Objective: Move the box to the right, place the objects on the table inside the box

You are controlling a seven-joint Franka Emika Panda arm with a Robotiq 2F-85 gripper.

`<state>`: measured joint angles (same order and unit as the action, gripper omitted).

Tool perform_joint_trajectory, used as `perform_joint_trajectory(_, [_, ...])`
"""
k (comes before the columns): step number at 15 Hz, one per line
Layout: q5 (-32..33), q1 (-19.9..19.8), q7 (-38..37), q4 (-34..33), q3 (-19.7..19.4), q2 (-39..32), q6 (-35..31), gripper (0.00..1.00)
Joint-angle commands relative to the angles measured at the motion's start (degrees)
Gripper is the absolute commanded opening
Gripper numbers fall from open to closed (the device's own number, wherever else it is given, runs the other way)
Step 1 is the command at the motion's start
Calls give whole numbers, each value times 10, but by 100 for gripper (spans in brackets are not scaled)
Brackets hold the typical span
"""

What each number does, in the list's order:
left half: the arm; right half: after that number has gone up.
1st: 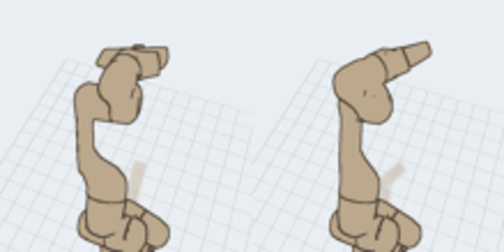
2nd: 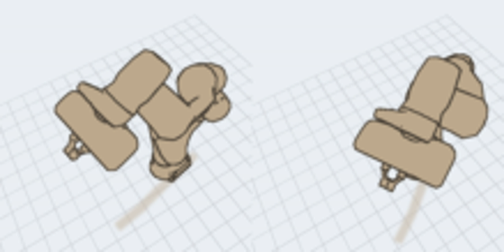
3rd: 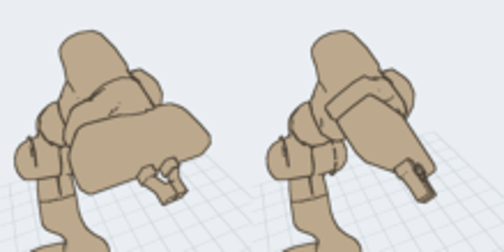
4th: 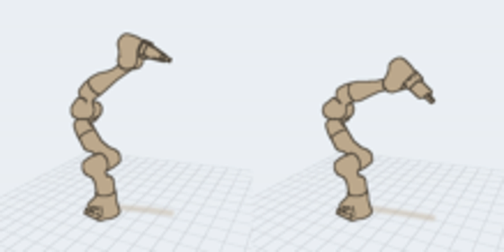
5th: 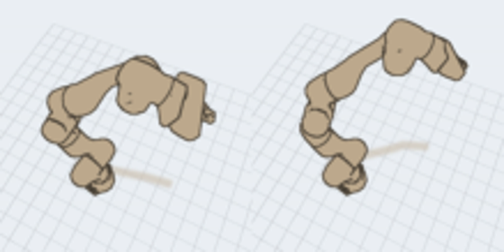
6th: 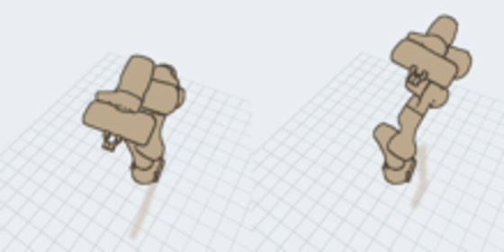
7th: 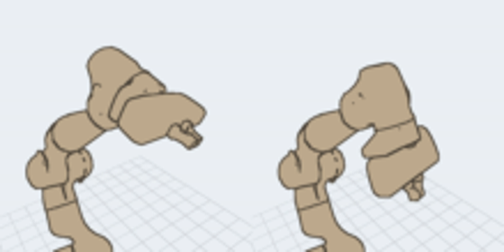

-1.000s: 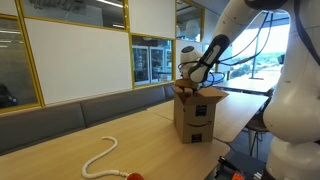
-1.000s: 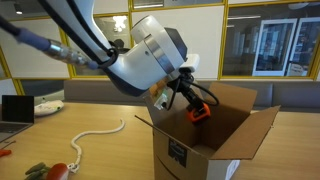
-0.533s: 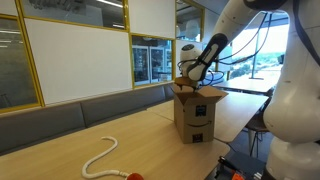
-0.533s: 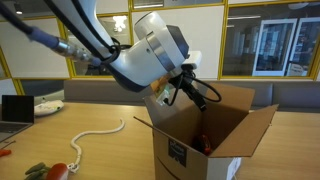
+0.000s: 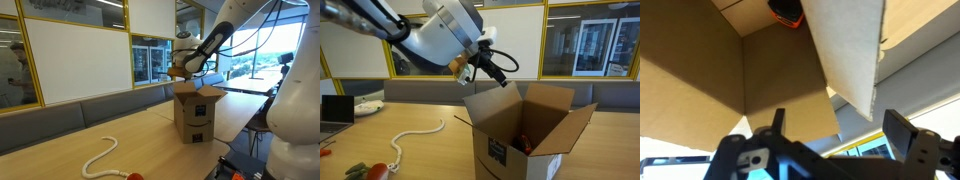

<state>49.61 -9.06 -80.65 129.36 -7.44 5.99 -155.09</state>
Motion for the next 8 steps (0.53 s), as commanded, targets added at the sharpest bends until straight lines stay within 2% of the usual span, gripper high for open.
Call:
perform_joint_trajectory(1, [2,24,8,38,25,57,0,100])
perform_joint_trajectory(4, [-53,62,53,70,41,69,-11,100])
perform_joint_trajectory(5, [-84,63,80,79,58,71,-14,100])
perform_joint_trajectory(8, [-177,99,154,103,91,65,-4,100])
